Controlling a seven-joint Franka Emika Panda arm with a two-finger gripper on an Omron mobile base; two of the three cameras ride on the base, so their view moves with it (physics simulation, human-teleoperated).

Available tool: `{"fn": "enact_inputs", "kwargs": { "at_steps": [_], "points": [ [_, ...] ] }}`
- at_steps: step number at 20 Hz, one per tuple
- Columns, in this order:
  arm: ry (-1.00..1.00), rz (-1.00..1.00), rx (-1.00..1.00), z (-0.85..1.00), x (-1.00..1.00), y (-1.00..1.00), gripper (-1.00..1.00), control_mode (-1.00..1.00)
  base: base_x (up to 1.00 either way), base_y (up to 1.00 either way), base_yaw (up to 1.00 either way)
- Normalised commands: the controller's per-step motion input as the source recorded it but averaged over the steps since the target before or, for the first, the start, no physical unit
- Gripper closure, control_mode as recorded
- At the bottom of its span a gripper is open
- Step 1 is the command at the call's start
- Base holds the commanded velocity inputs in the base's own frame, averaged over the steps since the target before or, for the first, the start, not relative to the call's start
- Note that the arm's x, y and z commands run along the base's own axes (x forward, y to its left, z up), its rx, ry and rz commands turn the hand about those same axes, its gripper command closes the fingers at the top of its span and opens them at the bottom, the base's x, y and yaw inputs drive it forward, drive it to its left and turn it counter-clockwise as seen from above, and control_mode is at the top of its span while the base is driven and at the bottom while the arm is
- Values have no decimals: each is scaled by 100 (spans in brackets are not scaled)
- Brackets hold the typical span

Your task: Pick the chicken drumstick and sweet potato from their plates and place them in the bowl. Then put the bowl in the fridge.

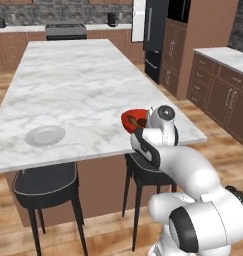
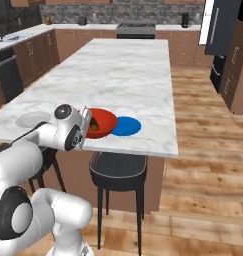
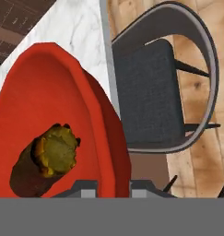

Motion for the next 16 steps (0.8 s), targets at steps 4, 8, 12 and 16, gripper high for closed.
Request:
{"fn": "enact_inputs", "kwargs": {
  "at_steps": [4, 8, 12, 16],
  "points": [
    [0, 0, 0, 0, 0, 0, 100, 100, 7, -70, -15],
    [0, 0, 0, 0, 0, 0, 100, 100, 26, -70, -5],
    [0, 0, 0, 0, 0, 0, 100, 100, 33, -68, 0],
    [0, 0, 0, 0, 0, 0, 100, 100, 37, -64, -1]
  ]
}}
